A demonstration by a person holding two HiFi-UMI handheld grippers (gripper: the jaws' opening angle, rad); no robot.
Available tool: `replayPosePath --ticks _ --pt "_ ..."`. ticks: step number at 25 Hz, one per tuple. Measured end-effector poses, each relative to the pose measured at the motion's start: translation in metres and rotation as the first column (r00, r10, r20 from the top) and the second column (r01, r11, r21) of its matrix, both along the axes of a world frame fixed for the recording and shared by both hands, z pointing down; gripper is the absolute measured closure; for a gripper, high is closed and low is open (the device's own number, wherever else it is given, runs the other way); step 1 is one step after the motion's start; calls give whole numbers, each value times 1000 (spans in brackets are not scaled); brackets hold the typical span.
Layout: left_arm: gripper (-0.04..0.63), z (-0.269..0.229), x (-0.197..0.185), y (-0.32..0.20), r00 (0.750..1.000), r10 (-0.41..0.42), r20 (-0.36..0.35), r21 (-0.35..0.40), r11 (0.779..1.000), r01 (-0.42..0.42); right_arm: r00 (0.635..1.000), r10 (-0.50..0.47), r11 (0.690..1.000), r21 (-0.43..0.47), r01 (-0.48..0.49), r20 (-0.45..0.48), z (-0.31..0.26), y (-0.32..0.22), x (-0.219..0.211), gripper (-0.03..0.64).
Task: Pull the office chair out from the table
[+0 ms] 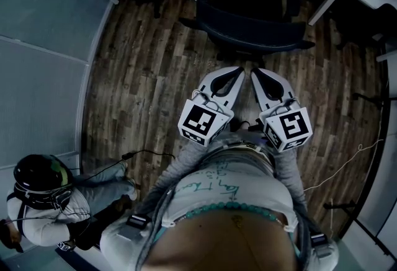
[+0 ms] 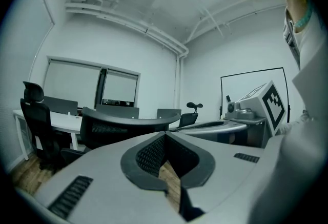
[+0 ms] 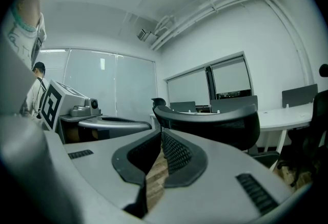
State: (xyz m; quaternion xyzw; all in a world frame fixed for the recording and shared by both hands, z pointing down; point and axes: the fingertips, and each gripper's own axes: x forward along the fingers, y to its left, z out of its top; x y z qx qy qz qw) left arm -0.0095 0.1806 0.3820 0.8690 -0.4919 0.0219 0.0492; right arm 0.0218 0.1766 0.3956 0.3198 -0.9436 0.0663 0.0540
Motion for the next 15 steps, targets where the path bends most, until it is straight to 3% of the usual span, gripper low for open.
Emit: replayPosePath --ticks 15 --pt "584 5 9 0 1000 4 13 -10 1000 -4 999 -34 999 10 34 -23 3 4 2 591"
